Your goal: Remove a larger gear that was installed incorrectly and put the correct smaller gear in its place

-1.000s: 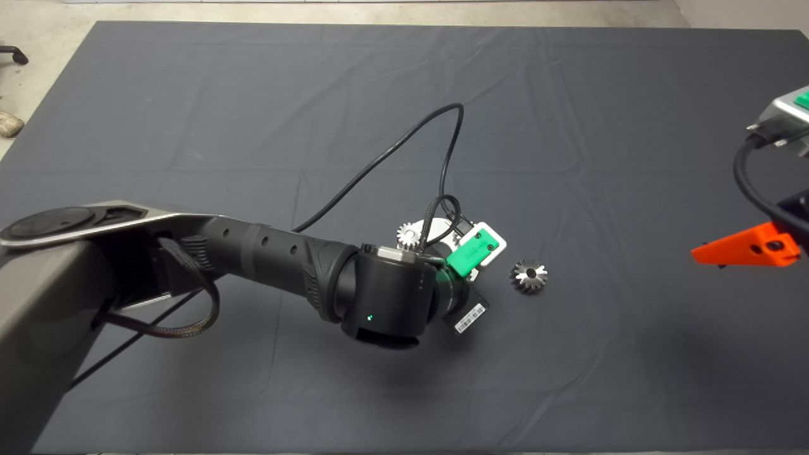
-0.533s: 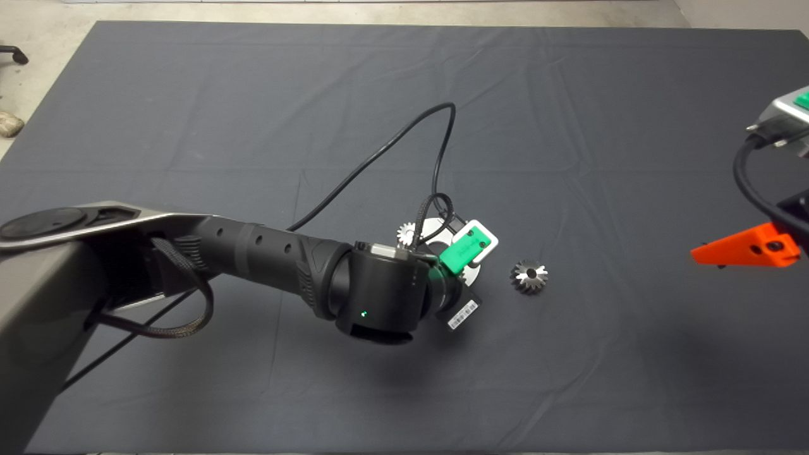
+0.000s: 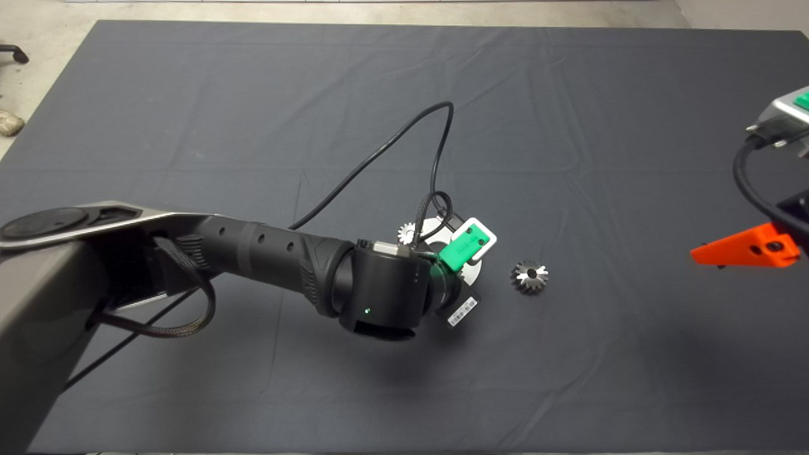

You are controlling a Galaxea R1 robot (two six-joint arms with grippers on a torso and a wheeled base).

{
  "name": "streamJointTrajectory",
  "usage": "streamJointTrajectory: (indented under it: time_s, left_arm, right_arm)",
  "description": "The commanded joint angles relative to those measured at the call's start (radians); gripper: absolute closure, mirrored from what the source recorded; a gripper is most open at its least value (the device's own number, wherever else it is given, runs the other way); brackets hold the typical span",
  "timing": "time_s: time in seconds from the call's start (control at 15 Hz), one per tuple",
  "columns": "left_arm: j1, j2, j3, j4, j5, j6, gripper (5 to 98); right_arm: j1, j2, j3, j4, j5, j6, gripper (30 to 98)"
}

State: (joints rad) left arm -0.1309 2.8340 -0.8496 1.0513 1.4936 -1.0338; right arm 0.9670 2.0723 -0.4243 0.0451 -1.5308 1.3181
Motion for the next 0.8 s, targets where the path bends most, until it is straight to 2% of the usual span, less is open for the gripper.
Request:
streamJointTrajectory:
  time_s: [0.0,0.73]
  left_arm:
    - [-0.013,0.002,0.007,0.019,-0.015,-0.002,69.2]
    - [-0.012,-0.012,0.018,0.018,-0.015,-0.006,69.5]
  right_arm:
    - [0.018,0.002,0.006,0.029,-0.052,0.007,31.7]
    - [0.018,0.002,0.006,0.029,-0.052,0.007,31.7]
